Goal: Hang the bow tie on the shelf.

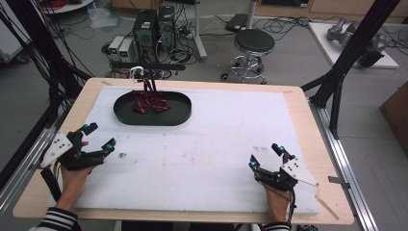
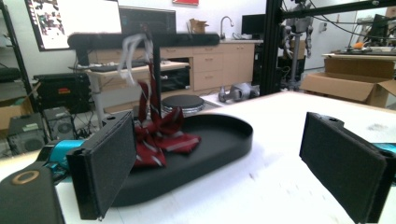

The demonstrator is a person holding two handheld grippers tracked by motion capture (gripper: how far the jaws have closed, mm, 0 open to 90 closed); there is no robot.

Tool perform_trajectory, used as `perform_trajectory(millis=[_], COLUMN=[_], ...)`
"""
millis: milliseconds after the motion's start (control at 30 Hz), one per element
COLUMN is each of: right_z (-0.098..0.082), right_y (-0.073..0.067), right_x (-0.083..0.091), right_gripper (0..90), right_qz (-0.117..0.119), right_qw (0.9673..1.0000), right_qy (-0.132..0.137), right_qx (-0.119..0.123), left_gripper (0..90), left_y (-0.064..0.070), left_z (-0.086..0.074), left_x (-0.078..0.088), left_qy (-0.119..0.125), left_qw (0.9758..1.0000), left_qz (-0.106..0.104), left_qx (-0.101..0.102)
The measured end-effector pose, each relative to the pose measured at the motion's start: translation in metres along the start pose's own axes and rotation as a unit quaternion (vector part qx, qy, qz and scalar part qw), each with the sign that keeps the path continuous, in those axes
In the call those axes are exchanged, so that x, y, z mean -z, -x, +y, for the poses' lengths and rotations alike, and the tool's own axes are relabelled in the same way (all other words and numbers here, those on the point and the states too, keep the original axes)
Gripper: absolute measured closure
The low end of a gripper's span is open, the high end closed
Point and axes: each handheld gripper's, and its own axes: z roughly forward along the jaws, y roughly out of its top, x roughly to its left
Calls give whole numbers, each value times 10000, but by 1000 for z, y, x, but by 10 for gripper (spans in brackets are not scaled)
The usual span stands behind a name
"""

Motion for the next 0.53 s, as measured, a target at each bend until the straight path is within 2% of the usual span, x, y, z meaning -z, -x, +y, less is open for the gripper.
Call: perform_trajectory(millis=[133, 233, 300, 400, 533], right_z=[0, 0, 0, 0, 0], right_y=[0, 0, 0, 0, -1], right_x=[0, 0, 0, 0, 0], right_gripper=[106, 106, 106, 106, 106], right_qz=[-2, -1, 2, -5, -18], right_qw=[10000, 10000, 10000, 10000, 10000], right_qy=[7, 10, 10, 6, -2], right_qx=[4, 30, 32, 38, 24], left_gripper=[115, 115, 115, 118, 117], left_y=[9, 14, 13, 10, 10], left_z=[-19, -27, -26, -28, -29], left_x=[2, 1, 2, 3, 4], left_qy=[-83, -101, -42, -57, -12], left_qw=[9999, 9998, 9999, 9999, 9999], left_qz=[-99, -119, -106, -80, -44], left_qx=[-81, -81, -105, 80, 107])
